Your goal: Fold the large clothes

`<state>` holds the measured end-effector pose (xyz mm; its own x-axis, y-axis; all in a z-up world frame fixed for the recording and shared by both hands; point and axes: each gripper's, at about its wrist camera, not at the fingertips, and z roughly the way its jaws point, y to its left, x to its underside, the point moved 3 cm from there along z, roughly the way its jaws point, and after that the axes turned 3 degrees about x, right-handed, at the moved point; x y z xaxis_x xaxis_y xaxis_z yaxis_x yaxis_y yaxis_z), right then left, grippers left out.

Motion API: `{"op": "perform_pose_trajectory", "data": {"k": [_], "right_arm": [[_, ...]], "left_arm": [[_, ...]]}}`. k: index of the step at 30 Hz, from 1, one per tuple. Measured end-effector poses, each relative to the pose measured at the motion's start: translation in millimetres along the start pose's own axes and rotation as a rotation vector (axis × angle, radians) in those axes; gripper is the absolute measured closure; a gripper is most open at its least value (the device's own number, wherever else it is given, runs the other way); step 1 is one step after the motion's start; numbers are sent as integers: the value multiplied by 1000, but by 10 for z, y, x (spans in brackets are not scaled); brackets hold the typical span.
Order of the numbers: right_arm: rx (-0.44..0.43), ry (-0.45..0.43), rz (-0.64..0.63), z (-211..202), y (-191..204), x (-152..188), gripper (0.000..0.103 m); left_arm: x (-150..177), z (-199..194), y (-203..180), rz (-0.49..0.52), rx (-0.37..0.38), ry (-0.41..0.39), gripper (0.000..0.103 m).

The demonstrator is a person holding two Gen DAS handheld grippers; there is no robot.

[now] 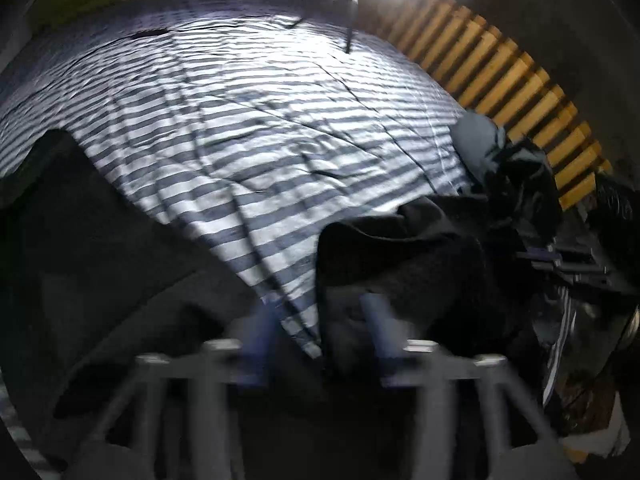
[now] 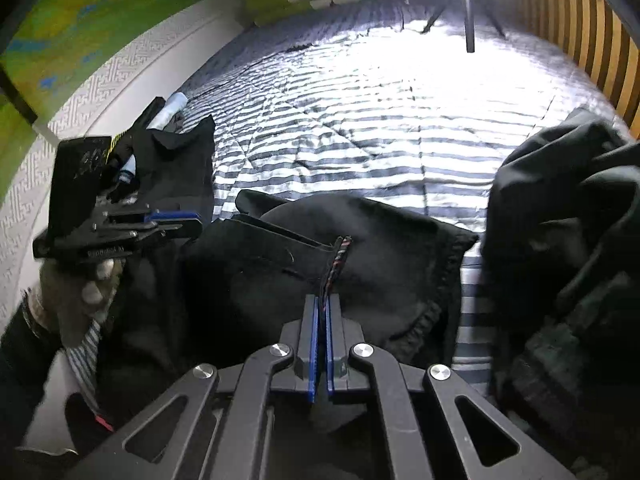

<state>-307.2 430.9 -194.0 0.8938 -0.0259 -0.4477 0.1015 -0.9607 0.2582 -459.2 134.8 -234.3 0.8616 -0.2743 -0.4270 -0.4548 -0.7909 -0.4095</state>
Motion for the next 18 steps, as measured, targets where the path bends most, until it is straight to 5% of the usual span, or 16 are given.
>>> {"op": "perform_pose_trajectory", "data": {"k": [9, 10, 12, 18], "right_arm": [[45, 17, -13, 58, -5, 156, 100], [47, 18, -14, 62, -8, 161, 100], [56, 18, -17, 55, -7, 180, 100], [100, -76, -42, -259, 30, 43, 100]], "left_arm": [[159, 212, -238, 28, 88, 86, 33], [187, 232, -285, 39, 91, 91, 38], [212, 261, -356, 62, 74, 99, 100], [26, -146, -414, 94, 26, -47, 101]]}}
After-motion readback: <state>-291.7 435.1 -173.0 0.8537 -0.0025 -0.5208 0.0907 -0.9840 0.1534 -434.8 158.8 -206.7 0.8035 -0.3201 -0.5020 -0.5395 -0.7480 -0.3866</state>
